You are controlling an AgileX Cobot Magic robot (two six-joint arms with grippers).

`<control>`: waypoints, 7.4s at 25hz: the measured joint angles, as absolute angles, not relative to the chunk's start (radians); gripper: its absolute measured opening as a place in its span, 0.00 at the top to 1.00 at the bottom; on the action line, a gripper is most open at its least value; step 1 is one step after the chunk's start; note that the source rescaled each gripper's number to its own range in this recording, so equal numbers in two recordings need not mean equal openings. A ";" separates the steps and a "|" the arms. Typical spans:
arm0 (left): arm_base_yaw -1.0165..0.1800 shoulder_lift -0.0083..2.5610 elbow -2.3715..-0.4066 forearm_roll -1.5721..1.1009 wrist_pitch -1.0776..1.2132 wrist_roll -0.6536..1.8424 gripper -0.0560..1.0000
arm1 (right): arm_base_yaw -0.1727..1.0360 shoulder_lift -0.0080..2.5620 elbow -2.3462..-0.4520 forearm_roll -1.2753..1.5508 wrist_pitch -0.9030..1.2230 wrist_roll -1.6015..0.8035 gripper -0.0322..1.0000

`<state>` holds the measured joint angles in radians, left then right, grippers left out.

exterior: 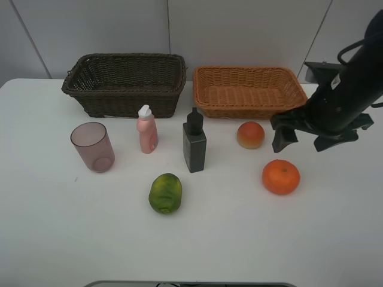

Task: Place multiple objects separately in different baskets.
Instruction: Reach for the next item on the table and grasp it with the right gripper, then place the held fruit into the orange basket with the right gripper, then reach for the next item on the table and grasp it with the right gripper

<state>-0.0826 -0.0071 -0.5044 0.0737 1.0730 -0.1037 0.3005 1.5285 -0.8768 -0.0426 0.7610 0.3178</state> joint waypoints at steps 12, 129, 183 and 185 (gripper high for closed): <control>-0.083 -0.007 -0.504 0.074 1.073 -0.104 0.08 | 0.369 1.620 -0.878 -0.137 0.716 0.483 0.00; -0.083 -0.007 -0.504 0.074 1.073 -0.104 0.08 | 0.253 2.205 -1.717 -0.266 0.658 0.355 0.19; -0.083 -0.007 -0.504 0.074 1.073 -0.104 0.08 | 0.376 1.748 -1.133 -0.149 0.620 0.313 0.00; -0.083 -0.007 -0.504 0.074 1.073 -0.104 0.08 | 0.381 1.747 -1.091 -0.143 0.592 0.325 0.00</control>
<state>-0.0826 -0.0071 -0.5044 0.0737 1.0730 -0.1037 0.3806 1.7465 -1.0907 -0.1433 0.5920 0.3251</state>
